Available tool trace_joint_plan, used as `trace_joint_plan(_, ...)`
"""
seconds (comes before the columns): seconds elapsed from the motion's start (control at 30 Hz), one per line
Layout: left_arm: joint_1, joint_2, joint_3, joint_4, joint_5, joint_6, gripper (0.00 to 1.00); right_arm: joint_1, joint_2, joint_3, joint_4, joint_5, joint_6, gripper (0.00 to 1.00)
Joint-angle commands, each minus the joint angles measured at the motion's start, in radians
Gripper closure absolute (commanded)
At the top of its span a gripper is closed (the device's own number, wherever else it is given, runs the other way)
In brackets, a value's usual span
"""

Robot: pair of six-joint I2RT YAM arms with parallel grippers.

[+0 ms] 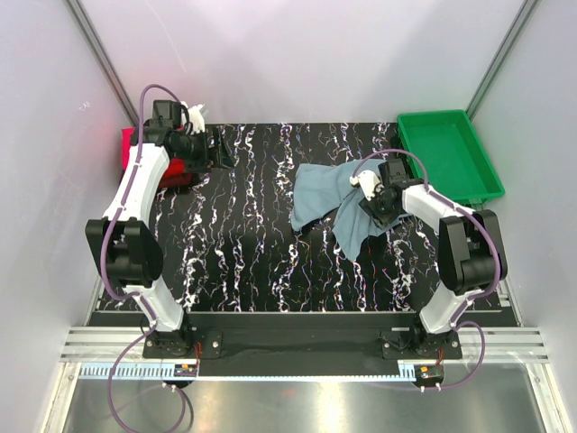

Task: Fold and stack the t-shirts
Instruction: Flatten the tshirt out

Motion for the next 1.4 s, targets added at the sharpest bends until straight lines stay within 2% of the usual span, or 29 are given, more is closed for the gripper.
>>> trace_joint_plan(0.0, -0.002, -0.038, -0.005, 0.030, 0.003, -0.004, 0.16, 0.006, 0.020, 0.036, 0.040, 0.021, -0.005, 0.57)
trace_joint_plan(0.03, -0.002, -0.038, -0.004, 0.030, 0.003, -0.004, 0.16, 0.005, 0.023, 0.037, 0.039, 0.020, -0.003, 0.61)
trace_joint_plan(0.07, -0.002, -0.038, -0.004, 0.030, 0.001, -0.004, 0.16, 0.006, 0.026, 0.042, 0.035, 0.017, -0.007, 0.69)
trace_joint_plan(0.1, -0.002, -0.038, -0.002, 0.028, 0.001, -0.002, 0.16, 0.006, 0.027, 0.050, 0.032, 0.017, -0.005, 0.86)
trace_joint_plan(0.13, -0.002, -0.040, -0.002, 0.028, 0.000, -0.002, 0.16, 0.006, 0.027, 0.053, 0.034, 0.017, -0.005, 0.92)
trace_joint_plan(0.23, -0.002, -0.044, -0.010, 0.030, 0.000, -0.002, 0.16, 0.005, 0.023, 0.077, 0.032, 0.026, 0.007, 1.00)
trace_joint_plan(0.47, -0.002, -0.047, -0.018, 0.036, 0.004, -0.007, 0.16, 0.005, -0.008, 0.189, -0.017, 0.035, 0.041, 1.00)
trace_joint_plan(0.87, -0.002, -0.056, -0.025, 0.047, 0.020, -0.015, 0.16, 0.038, -0.028, 0.640, -0.193, -0.055, 0.101, 1.00)
trace_joint_plan(1.0, -0.011, -0.078, -0.080, 0.051, 0.018, 0.007, 0.17, 0.132, -0.005, 0.847, -0.283, -0.100, 0.108, 1.00)
trace_joint_plan(1.17, -0.051, -0.109, -0.136, 0.047, -0.071, 0.067, 0.17, 0.259, 0.023, 1.077, -0.385, -0.149, 0.136, 1.00)
trace_joint_plan(1.27, -0.051, -0.142, -0.119, 0.067, -0.050, 0.053, 0.16, 0.328, 0.076, 1.287, -0.443, -0.181, 0.173, 1.00)
trace_joint_plan(1.37, -0.051, -0.168, -0.082, 0.078, -0.059, 0.034, 0.15, 0.403, 0.164, 1.605, -0.515, -0.192, 0.200, 1.00)
